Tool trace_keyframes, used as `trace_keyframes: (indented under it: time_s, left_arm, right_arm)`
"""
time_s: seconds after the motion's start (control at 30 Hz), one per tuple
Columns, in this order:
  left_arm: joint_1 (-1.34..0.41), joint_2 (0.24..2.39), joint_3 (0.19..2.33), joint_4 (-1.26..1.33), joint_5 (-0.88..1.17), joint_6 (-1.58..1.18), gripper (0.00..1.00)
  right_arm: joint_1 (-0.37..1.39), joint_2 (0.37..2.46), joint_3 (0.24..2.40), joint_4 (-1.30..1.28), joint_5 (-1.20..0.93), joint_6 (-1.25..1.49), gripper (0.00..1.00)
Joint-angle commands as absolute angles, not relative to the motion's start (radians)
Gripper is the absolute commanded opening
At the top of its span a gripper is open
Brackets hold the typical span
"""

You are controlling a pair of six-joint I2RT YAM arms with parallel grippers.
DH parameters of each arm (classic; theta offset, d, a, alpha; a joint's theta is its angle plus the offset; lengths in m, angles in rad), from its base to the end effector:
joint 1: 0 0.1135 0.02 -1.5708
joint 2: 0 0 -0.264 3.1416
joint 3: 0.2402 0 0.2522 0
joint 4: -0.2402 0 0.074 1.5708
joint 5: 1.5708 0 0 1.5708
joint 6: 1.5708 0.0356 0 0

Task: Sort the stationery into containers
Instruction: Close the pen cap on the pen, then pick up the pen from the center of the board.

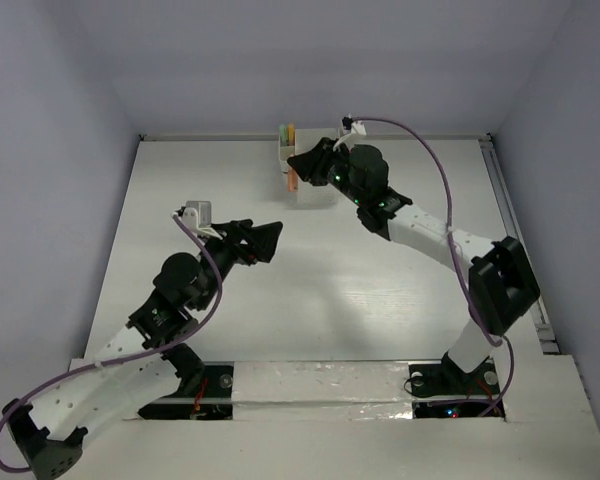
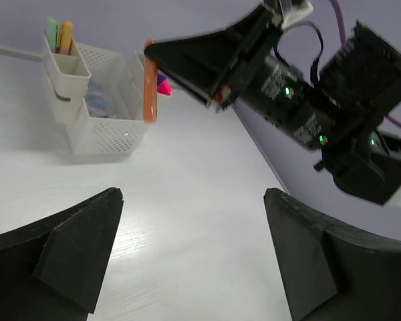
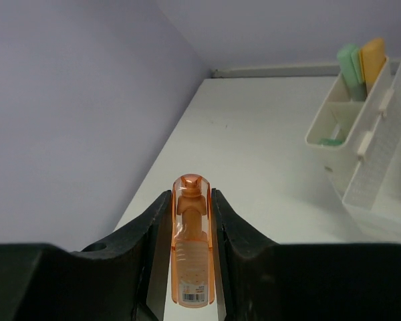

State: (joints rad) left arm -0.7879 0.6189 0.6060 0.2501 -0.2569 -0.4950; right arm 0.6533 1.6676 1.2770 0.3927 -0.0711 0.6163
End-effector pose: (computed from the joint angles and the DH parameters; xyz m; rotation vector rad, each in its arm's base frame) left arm 0.1165 -0.1043 0.3490 -0.0227 1.3998 -0.9073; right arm 0.3196 0.2478 0.3387 -0.0903 1.6662 1.0388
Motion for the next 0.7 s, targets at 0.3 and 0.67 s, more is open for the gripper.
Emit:
trace_keyframes:
  time_s: [0.3,0.67]
  left_arm:
    - [-0.784,0.449,0.822,-0.202,-0.265,-0.364,0.99]
    - [-0.756,0.407,0.756,-0.198,-0.399,-0.267,0.99]
  right_arm:
    - [0.624,2.119,1.75,0.525,0.098,0.324,0.0]
    - [0.594,2.332,2.037,0.512,0.15,0.115,0.0]
